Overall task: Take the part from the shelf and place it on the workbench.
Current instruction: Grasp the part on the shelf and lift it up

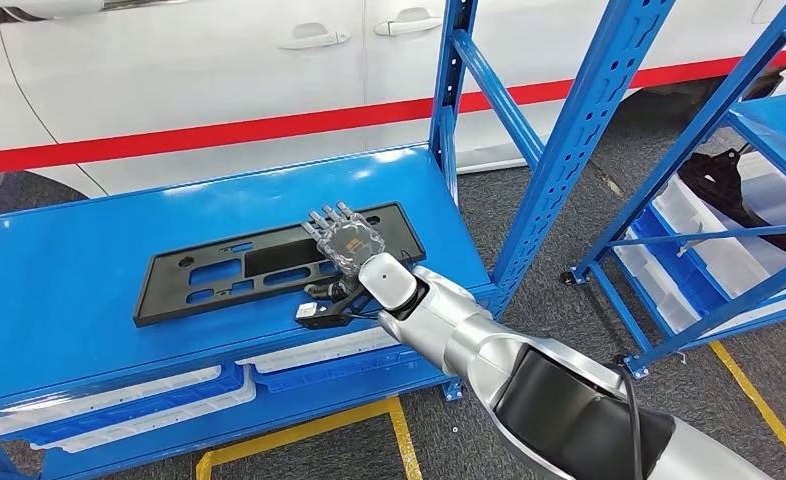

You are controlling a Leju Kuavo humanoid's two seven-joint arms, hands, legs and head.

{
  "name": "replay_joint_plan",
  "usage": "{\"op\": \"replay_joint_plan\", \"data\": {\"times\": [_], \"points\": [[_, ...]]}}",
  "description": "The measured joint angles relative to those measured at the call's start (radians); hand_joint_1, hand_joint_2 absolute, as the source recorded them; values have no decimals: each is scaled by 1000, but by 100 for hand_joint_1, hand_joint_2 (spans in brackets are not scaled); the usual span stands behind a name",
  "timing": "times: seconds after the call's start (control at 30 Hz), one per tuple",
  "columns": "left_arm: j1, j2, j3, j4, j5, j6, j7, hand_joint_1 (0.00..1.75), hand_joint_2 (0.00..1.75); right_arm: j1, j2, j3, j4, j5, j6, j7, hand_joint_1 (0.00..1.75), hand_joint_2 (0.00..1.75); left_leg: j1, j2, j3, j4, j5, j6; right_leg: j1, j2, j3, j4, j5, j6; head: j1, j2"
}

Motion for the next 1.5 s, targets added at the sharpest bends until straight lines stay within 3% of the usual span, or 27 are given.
{"op": "replay_joint_plan", "data": {"times": [0.73, 0.87, 1.5], "points": [[9, -6, -1, 0, -13, -1, -1, 0, 0, 16, -18, 0, 6, -16, -13, 3, 0, 175, 0, 0, 2, 0, 0, 0, 0, 0, 2, 0, 0, 0, 0, 0], [10, -7, -1, 0, -13, -2, -2, 0, 0, 17, -18, 0, 6, -20, -17, 3, 175, 175, 0, 0, 2, 0, 0, 0, 0, 0, 2, 0, 0, 0, 0, 0], [12, -8, -1, 0, -13, -2, 1, 0, 0, 41, -24, -5, 5, -35, -39, 3, 175, 175, 0, 0, 2, 0, 0, 0, 0, 0, 2, 0, 0, 0, 0, 0]]}}
